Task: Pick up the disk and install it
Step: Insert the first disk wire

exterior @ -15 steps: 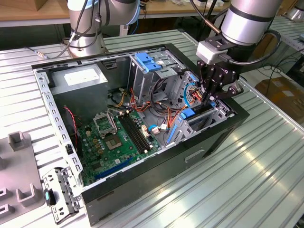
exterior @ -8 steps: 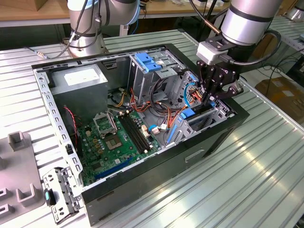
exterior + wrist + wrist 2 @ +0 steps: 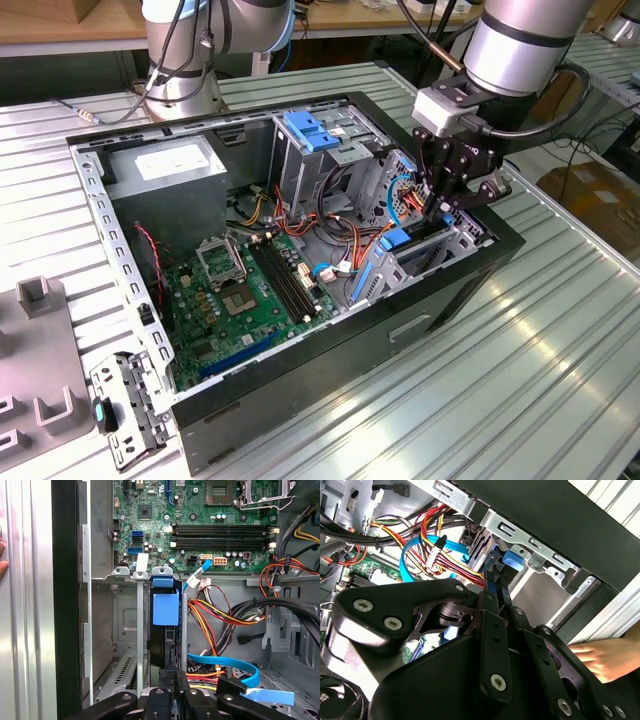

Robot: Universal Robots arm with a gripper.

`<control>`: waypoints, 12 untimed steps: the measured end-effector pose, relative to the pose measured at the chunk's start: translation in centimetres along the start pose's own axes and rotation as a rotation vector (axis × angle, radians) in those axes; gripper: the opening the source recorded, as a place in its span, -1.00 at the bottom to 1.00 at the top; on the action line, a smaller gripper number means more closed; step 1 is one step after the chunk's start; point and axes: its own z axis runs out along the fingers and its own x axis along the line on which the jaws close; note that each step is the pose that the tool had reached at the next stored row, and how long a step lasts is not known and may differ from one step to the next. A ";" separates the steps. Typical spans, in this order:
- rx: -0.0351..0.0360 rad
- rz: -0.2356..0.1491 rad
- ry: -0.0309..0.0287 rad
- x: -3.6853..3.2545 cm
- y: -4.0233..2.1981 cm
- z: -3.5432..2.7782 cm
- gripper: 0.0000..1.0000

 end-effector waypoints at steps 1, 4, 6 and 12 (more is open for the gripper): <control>0.0000 0.000 0.0001 0.00 0.00 0.00 -0.67; 0.0000 0.000 0.0001 -0.01 0.00 0.05 -0.67; 0.0000 0.000 0.0003 -0.01 0.00 0.08 -0.67; 0.0000 0.000 0.0001 -0.02 0.02 0.32 -0.67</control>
